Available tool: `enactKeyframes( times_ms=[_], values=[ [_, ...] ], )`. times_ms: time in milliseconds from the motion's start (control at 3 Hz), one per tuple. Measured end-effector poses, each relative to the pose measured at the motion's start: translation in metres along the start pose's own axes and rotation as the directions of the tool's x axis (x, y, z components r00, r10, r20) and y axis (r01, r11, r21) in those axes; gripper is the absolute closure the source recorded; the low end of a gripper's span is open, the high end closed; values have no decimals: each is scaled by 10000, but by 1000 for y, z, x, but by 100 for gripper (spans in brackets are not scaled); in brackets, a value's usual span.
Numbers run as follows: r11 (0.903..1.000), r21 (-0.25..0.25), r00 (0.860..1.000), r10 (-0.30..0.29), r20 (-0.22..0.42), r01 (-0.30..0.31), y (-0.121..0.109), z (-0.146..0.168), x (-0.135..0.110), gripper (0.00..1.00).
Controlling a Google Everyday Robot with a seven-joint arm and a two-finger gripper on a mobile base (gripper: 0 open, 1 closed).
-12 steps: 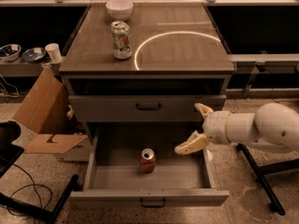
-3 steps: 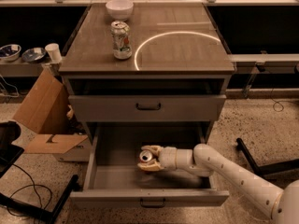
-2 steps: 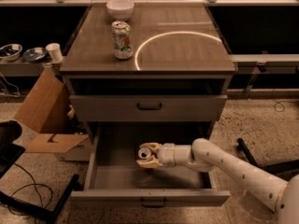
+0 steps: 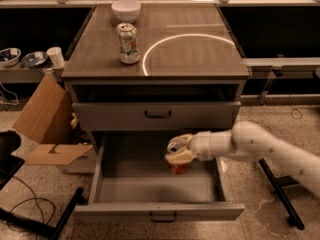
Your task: Pick coke can from middle drawer and place on counter
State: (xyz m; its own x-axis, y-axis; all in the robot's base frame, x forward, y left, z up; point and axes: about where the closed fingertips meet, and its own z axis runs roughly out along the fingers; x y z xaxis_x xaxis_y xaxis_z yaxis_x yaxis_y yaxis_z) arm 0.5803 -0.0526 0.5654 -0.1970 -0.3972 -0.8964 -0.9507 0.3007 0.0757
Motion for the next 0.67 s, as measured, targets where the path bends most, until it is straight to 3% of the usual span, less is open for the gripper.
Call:
enactKeyframes(
  times_ms=[333,667],
  values=[
    [9985,332,9989,447,-151,-442,-15,-103,-77,100],
    [9952,901,9993,385,11,-385,-26,-184,-153,100]
  ],
)
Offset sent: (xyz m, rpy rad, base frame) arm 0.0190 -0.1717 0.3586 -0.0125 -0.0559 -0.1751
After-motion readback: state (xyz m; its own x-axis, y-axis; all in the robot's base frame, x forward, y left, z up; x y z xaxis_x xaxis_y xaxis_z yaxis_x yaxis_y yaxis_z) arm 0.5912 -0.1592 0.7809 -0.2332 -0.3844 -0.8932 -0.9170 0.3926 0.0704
